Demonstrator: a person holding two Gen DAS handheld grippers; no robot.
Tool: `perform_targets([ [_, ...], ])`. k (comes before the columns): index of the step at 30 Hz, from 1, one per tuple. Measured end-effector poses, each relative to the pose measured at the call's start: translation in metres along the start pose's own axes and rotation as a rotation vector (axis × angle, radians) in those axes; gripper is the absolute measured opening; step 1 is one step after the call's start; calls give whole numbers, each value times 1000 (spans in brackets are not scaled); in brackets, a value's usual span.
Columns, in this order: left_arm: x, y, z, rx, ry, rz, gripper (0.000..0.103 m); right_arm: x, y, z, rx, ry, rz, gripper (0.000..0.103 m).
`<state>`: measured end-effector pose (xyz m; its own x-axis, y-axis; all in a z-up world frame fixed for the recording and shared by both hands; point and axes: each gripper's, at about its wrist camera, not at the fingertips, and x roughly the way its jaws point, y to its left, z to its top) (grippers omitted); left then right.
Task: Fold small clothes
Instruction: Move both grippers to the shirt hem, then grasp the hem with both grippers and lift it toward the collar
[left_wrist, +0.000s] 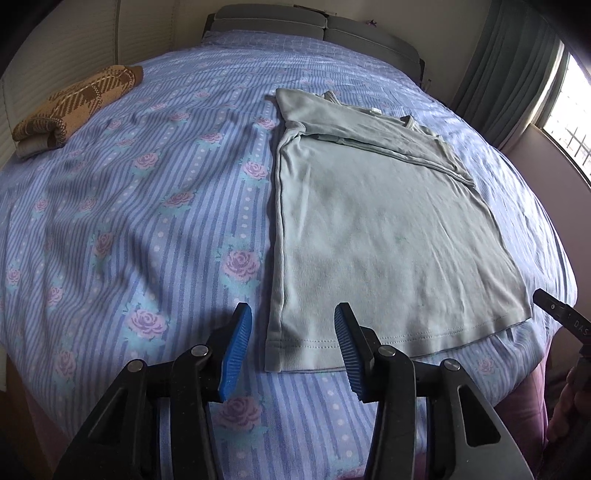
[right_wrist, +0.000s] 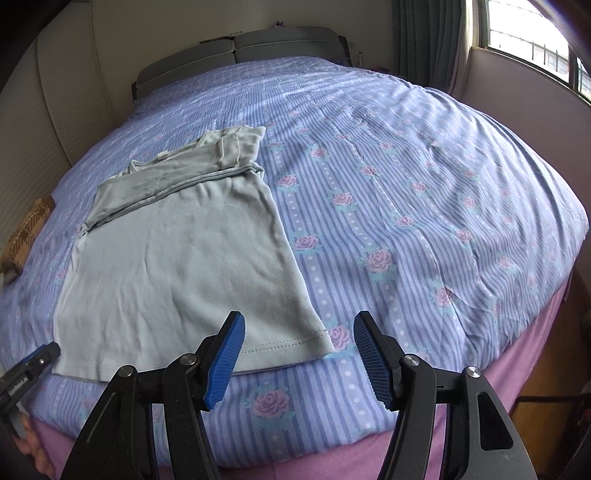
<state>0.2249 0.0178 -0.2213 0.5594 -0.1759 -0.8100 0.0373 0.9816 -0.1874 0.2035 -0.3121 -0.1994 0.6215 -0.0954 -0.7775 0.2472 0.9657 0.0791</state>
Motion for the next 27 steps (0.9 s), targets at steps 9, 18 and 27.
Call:
perform_targets([
  [9,10,1,-5,-5,48,17,45,15,-10,-6,40,49,4,62],
  [18,14,-3,-11,-5,62,36,45,28,-16,-5,83,91,35,60],
  [27,12,14,-12,-87,59,57,23,36,-19,-4,110,115,63,53],
])
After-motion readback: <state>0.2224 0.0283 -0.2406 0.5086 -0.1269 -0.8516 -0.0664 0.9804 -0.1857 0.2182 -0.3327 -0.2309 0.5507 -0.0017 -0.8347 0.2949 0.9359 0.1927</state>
